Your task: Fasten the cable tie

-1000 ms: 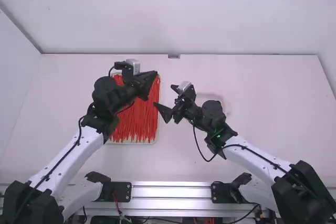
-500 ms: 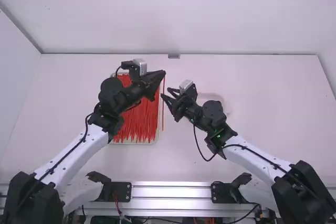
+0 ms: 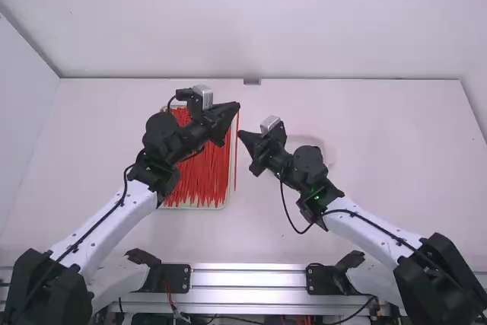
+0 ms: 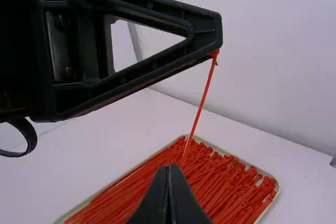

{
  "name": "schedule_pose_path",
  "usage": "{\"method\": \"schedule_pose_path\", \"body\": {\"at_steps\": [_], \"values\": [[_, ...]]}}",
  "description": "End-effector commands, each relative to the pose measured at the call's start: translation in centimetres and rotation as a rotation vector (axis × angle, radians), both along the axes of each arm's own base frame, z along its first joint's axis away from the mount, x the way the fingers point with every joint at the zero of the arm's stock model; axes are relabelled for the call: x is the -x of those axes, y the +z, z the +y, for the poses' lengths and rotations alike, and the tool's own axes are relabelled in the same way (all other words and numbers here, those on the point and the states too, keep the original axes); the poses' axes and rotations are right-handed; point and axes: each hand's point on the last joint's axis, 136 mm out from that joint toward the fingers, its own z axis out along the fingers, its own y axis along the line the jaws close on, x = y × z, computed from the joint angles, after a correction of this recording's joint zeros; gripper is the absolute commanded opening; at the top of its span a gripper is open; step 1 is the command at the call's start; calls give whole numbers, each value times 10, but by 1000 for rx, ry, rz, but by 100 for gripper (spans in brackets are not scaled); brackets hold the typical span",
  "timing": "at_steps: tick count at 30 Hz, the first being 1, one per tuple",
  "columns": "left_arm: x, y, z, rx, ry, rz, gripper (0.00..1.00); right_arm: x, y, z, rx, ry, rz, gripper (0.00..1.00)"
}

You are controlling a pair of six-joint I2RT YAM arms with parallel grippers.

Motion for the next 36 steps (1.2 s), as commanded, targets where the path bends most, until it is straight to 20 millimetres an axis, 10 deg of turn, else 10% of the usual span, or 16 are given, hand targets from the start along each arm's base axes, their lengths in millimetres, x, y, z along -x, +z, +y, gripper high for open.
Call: {"method": "schedule_pose_path", "body": {"at_steps": [1, 3, 5, 20, 29, 36], "values": [[2, -1, -3, 2, -15, 0, 2, -6, 11, 1, -15, -18, -18, 5], [2, -1, -4, 3, -19, -1, 2, -9, 11, -1, -15, -38, -15, 40], [2, -1, -4, 4, -19, -1, 2, -11, 11, -3, -16, -53, -14, 52], [7, 7, -9, 65, -56, 15, 2, -11, 12, -3, -19, -55, -19, 56], [13, 7, -18, 65, -79, 17, 2, -11, 12, -3, -19, -54, -19, 51], [13, 6, -18, 63, -78, 20, 2, -11, 12, -3, -19, -54, -19, 2]]}}
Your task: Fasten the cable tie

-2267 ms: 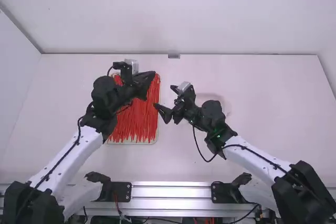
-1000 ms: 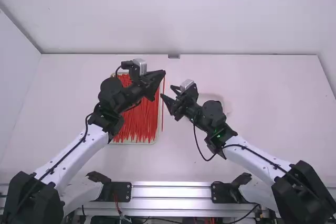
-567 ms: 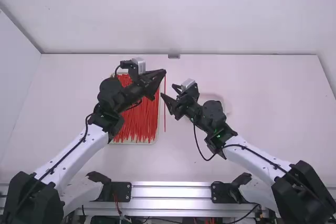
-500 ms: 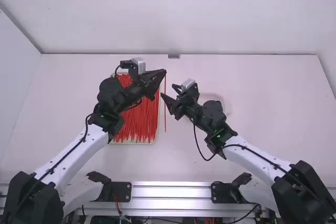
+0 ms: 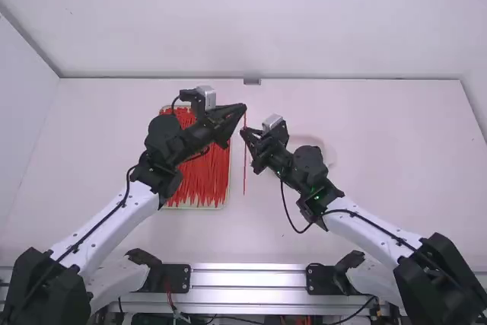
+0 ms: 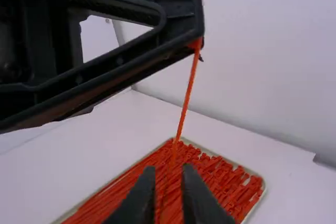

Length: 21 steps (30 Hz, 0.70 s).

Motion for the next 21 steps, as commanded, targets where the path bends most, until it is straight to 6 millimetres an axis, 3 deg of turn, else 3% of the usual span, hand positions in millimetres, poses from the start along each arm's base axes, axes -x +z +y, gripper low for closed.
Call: {"method": "schedule_pose_path", "body": {"at_steps": [1, 6, 8, 9, 10, 11, 15, 21], "values": [[1, -3, -2, -3, -11, 4, 2, -4, 12, 2, -17, -1, -20, 0], [1, -3, -1, -3, -8, 4, 7, -5, 12, 2, -16, -7, -20, 0], [0, -3, 0, -13, -4, -6, 25, -8, 12, -2, -16, -20, -20, 0], [0, -3, 0, -17, -5, -10, 29, -9, 12, -3, -16, -21, -19, 0], [1, -3, -2, -36, -7, -32, 43, -13, 11, -8, -14, -35, -17, 0], [1, -3, -2, -45, -7, -40, 52, -16, 11, -12, -17, -45, -12, 0], [-5, -6, 8, -60, 21, -36, 69, -30, 6, -31, -55, -96, 55, 0], [-11, -5, 19, -59, 47, -41, 89, -29, 9, -41, -60, 5, 49, 0]]}}
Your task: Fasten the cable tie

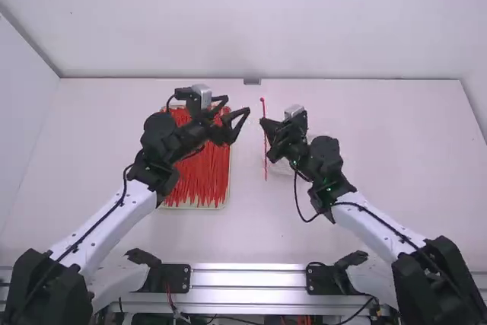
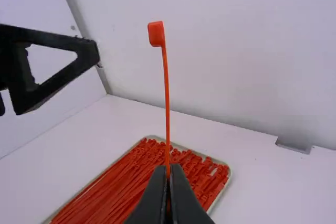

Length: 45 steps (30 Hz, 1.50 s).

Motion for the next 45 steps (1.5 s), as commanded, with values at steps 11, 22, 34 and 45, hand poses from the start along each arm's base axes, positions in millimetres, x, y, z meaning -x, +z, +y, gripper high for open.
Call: {"method": "schedule_pose_path", "body": {"at_steps": [11, 22, 34, 45], "values": [[23, 15, -16, -96, -170, -208, 99, 20, 34, -12, -60, 288, -96, 0], [43, 41, -32, -163, -331, -297, 99, 32, 53, -11, -94, 364, -163, 0], [55, 68, -38, -202, -403, -383, 99, 52, 72, 3, -102, 442, -274, 0], [58, 80, -43, -243, -463, -420, 99, 53, 87, -13, -157, 443, -277, 0]]}}
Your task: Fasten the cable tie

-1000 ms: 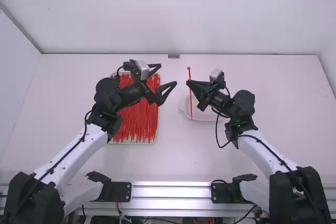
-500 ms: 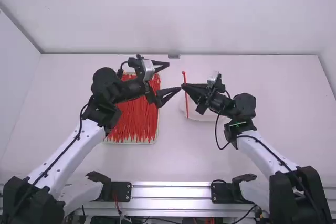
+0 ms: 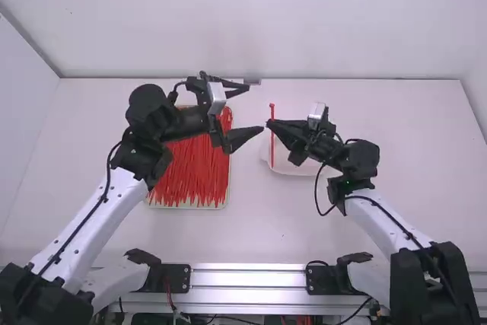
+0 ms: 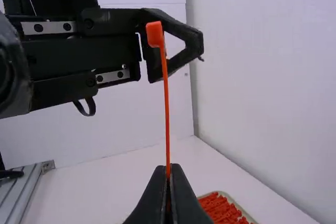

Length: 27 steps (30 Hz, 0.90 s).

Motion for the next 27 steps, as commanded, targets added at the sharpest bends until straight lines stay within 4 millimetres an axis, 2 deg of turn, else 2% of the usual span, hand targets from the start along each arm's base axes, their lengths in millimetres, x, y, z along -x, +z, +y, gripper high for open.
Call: {"method": "schedule_pose_path", "body": {"at_steps": [1, 2, 5, 8, 13, 18, 25, 27], "values": [[-8, 4, -3, -8, -24, -25, 99, 1, 12, 1, -16, 23, -8, 0], [-8, 4, -3, -8, -23, -24, 99, 1, 12, 1, -17, 24, -10, 0], [-27, 4, -4, 2, -29, 40, 99, 2, 14, 0, -21, 23, -18, 0], [-32, 1, -9, -9, -166, 66, 99, 2, 14, 0, -19, 22, -20, 0], [-35, 0, -13, -12, -293, 92, 99, 2, 16, 0, -23, 17, -28, 0], [-26, 3, -16, -4, -438, 96, 92, -5, 22, -5, -53, -34, -43, 0], [-22, 10, -19, 8, -455, 106, 88, -17, 28, -12, -93, -115, -35, 0], [-28, 11, -23, 24, -422, 143, 86, -18, 31, -12, -109, -129, -41, 0]]}}
